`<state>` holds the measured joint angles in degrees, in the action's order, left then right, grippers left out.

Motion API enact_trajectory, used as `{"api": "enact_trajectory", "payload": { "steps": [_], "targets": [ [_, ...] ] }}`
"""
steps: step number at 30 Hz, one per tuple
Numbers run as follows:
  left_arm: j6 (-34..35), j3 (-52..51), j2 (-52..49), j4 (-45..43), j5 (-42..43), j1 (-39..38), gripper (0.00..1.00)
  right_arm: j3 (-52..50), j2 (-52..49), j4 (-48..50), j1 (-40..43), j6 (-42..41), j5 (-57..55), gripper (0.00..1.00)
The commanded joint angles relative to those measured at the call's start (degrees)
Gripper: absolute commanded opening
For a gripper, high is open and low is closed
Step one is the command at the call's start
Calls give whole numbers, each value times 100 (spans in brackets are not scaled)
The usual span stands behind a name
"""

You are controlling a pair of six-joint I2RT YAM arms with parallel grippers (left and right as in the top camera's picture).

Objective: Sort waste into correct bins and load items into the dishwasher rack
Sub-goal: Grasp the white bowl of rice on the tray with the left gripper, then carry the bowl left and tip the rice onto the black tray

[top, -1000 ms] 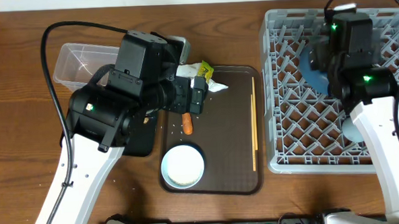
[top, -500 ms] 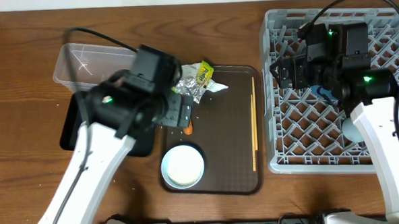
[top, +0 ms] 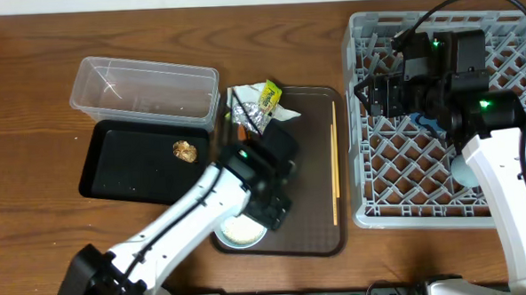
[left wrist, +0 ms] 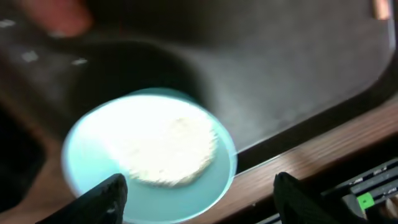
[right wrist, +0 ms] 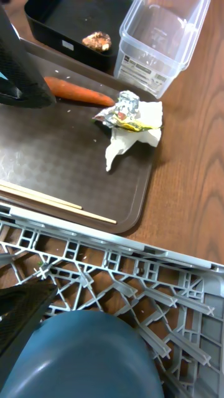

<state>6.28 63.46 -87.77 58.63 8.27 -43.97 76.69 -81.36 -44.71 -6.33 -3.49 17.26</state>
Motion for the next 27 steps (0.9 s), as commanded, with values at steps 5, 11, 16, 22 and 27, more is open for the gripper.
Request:
{"api": "enact_trajectory", "payload": {
  "steps": [5,11,16,22,27],
  "targets": [
    [304,-785,7,-472,46,-138,74,-20,111,9,-11,-79,96,81],
    [94,-1196,-7,-911,466,-138,56,-20,111,11,-11,-79,98,80],
    [-142,-1290,-146,-1016,481,-140,30,-20,111,11,-13,-214,98,80],
    [-225,-1290,-669,-1067,551,-138,23,-20,111,7,-13,-227,98,79],
    [-221,-1285,-892,-1143,568,-138,20,-20,111,7,-13,-227,98,78]
  ]
}}
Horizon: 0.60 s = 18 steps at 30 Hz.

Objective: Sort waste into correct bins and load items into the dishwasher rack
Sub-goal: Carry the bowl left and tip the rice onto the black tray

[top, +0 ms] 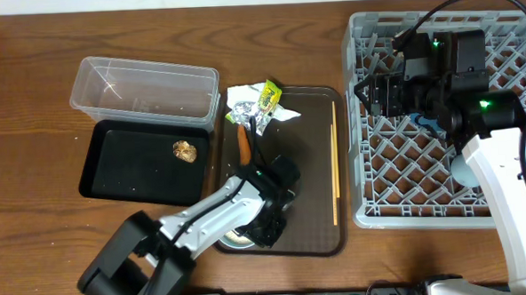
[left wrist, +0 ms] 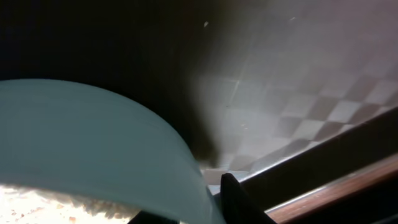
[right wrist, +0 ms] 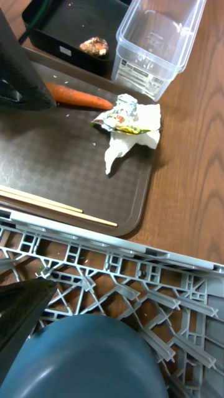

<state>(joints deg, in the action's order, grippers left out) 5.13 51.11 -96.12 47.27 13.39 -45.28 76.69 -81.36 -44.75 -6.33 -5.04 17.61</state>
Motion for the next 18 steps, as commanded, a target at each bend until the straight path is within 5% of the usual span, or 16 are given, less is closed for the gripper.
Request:
{"api": "enact_trajectory", "payload": {
  "steps": [1,2,18],
  "targets": [
    [-105,-48,-55,-4,57,-9,13,-20,111,9,-13,-72,63,78],
    [-103,-31,-44,22,57,-7,6,-20,111,11,-13,-72,63,78],
    [262,1314,837,944,-446,260,6,-20,111,13,-13,-72,63,76]
  ]
}}
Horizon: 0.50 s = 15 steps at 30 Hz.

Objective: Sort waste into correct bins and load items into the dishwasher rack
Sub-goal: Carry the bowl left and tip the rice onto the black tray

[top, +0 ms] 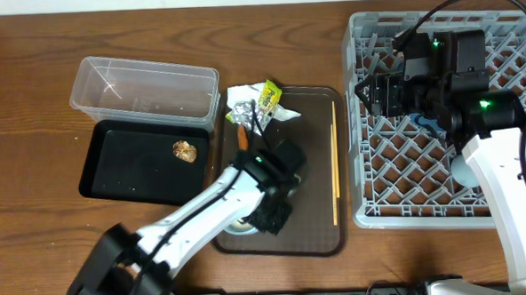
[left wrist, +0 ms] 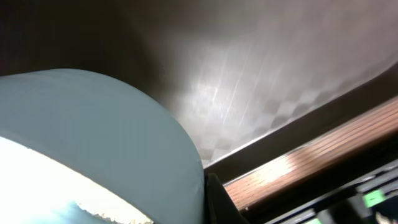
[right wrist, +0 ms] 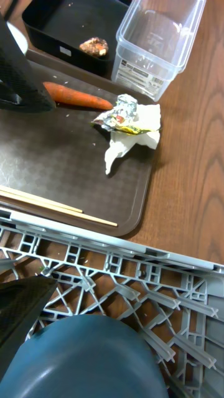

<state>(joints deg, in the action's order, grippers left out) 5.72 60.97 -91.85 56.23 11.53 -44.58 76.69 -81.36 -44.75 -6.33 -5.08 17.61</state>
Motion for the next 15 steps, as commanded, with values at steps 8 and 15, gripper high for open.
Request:
{"api": "enact_trajectory", "payload": {
  "steps": [8,15],
  "targets": [
    [511,387,1193,-44,122,1650,7,-20,111,11,-13,-68,63,76],
    [153,317,1287,-586,2332,3683,6,-20,111,11,-13,-68,66,76]
  ]
}}
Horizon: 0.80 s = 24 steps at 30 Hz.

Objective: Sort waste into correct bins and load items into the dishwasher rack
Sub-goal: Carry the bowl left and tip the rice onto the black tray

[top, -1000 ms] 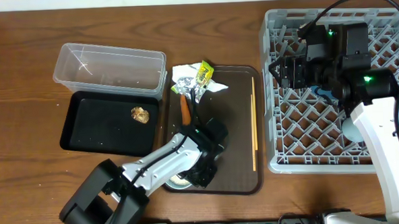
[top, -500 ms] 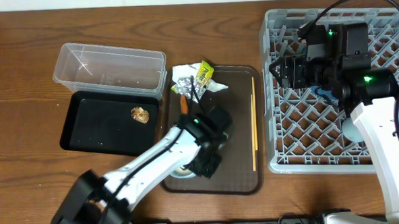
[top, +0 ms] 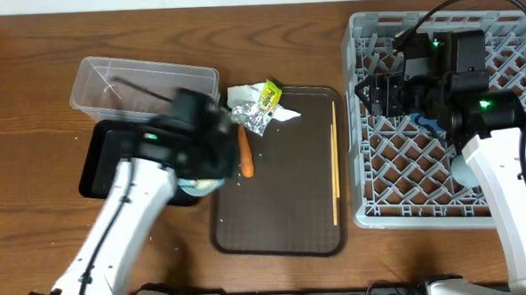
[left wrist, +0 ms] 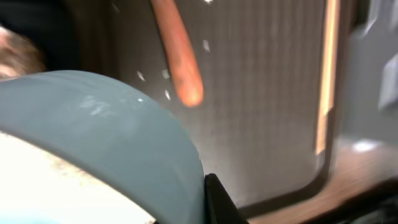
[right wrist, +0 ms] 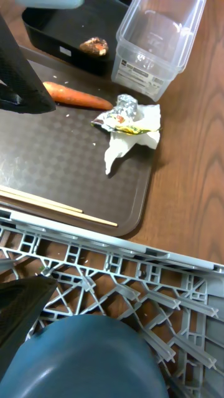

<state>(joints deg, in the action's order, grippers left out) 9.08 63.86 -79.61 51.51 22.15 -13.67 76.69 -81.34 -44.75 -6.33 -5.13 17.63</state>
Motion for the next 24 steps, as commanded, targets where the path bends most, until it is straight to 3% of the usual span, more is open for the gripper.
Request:
{"api": "enact_trajectory", "payload": {
  "steps": [1,6,11,19,24],
  "targets": [
    [-286,-17,44,-203,1639,905,6,-20,109,11,-11,-63,63,76],
    [-942,-245,-22,-450,2964,2120,6,-20,109,13,-13,-63,63,76],
    [-1235,-723,-90,-1263,4197,3126,6,-20,109,15,-13,-63,61,76],
    [-1294,-2013,-533,-3491,6310,3969,6,-20,109,11,-13,-63,63,75],
    [-1401,-2240,-905,-3746,6791,4402,6,-20,109,13,-13,-63,63,75]
  ]
}}
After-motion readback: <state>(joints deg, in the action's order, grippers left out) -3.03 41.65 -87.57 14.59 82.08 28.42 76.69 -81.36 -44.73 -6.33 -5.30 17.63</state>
